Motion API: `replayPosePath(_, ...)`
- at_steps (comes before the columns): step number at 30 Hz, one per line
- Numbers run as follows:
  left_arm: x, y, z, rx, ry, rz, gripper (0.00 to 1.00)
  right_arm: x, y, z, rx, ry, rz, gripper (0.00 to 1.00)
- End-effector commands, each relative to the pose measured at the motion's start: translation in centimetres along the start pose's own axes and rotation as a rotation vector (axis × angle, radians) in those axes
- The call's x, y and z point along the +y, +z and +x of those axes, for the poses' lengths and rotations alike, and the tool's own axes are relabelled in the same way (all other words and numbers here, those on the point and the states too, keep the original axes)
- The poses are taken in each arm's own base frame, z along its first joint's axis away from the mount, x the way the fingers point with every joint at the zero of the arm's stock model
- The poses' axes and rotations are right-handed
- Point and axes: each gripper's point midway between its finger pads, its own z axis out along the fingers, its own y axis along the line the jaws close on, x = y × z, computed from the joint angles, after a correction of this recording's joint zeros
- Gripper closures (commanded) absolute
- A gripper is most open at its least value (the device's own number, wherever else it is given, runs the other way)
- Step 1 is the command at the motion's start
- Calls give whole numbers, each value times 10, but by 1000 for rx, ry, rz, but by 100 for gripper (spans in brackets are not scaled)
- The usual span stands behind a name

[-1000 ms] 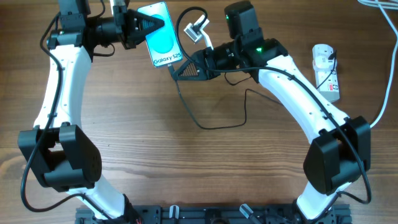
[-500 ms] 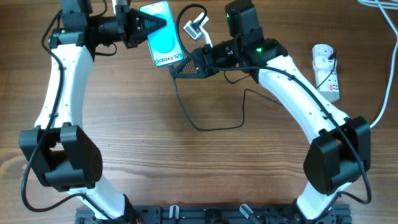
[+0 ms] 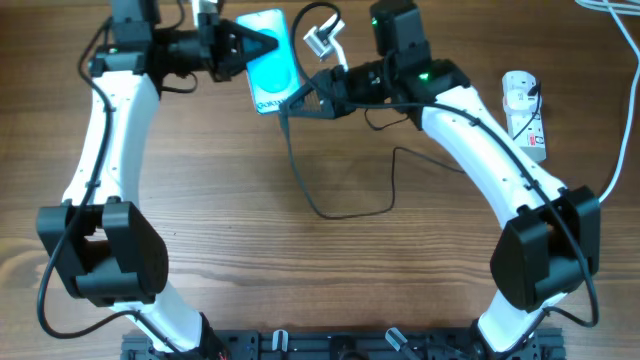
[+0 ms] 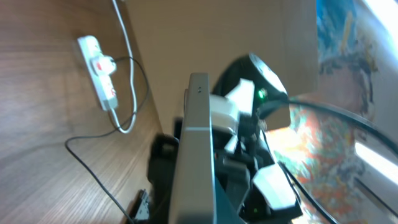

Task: Plug charger to phone and switch on socket
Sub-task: 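Lower the plugged-in phone flat onto the table with both grippers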

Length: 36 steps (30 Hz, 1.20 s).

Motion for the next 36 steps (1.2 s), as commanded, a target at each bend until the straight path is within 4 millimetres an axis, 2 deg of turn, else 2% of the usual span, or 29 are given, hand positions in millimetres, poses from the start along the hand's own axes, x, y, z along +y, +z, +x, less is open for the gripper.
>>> replayPosePath(1,-14,-1,7,22,48,39,96,4,-5,-9,-23,-64,27,48)
replayPosePath(3,-7,-1,4,2,66,4,96,3,-5,-8,-22,-81,28,40)
replayPosePath(6,21,-3,3,-51,35,-136,96,-5,-10,-10,-39,-77,66,34)
replayPosePath(9,62,-11,13,-69,0,-357,96,-34,-23,-13,-84,-30,213,27)
replayPosePath(11,91,-16,27,-31,-9,-508,96,-70,-39,-10,-117,28,411,22)
replayPosePath(13,114,-15,34,-1,-37,-605,96,-92,-49,-5,-127,64,546,22)
replayPosePath(16,147,-2,39,52,-70,-661,96,-110,-61,1,-130,103,666,22)
replayPosePath(21,204,15,47,120,-128,-711,96,-119,-68,11,-108,125,732,21)
replayPosePath(24,237,16,52,145,-169,-741,96,-123,-72,15,-98,142,764,21)
replayPosePath(32,283,14,49,143,-167,-787,96,-125,-73,22,-75,146,779,21)
replayPosePath(36,301,11,53,154,-184,-823,96,-125,-74,24,-68,156,785,21)
